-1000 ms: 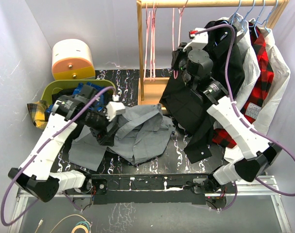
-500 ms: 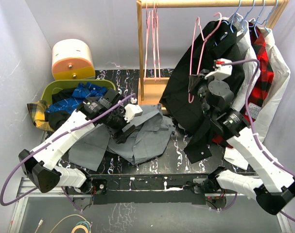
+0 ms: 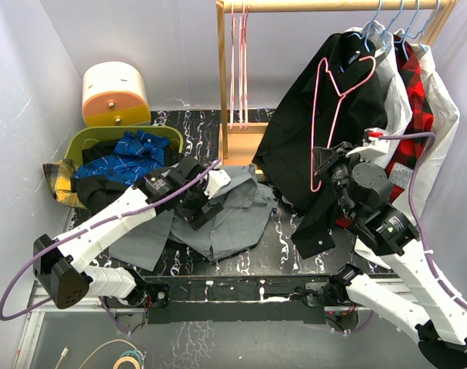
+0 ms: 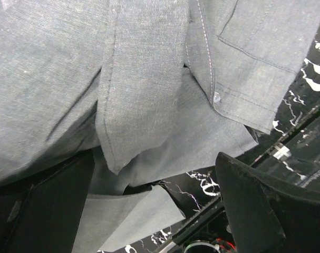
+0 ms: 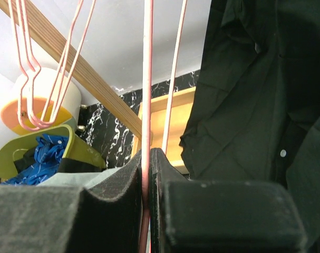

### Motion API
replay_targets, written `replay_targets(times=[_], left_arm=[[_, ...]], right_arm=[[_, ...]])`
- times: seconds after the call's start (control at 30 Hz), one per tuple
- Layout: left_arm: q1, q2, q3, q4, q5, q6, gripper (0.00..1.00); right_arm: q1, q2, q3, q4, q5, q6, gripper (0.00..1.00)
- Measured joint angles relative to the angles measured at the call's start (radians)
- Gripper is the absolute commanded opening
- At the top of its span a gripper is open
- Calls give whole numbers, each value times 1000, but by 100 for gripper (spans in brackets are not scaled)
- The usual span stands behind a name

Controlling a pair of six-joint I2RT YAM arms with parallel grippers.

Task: Place the shirt on the hanger

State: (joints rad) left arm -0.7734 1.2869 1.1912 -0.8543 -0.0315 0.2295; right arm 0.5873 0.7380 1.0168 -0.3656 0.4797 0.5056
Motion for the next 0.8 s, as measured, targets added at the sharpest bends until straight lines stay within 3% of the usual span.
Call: replay_targets(times=[0.1, 0.17, 0.27, 0.33, 0.37, 0.57, 0.8], left_arm=[[-16, -16, -53, 43, -40, -5, 94], [-23, -24, -95, 82, -71, -5, 86], [-27, -29, -146, 129, -111, -3, 43], [-27, -29, -163, 152, -137, 4, 8], [-27, -29, -164, 160, -150, 10, 0], [17, -24, -101, 172, -179, 18, 0], [107, -2, 187, 126, -64, -8, 0]], right_arm=[[0, -14, -5, -30, 0, 19, 8], [0, -23, -6, -35, 0, 24, 8], [0, -35, -6, -36, -10, 27, 8], [0, -48, -7, -37, -45, 24, 8], [0, -54, -7, -41, -65, 24, 8], [0, -129, -17, -202, -204, 98, 8], [-12, -294, -15, -505, -385, 203, 8]])
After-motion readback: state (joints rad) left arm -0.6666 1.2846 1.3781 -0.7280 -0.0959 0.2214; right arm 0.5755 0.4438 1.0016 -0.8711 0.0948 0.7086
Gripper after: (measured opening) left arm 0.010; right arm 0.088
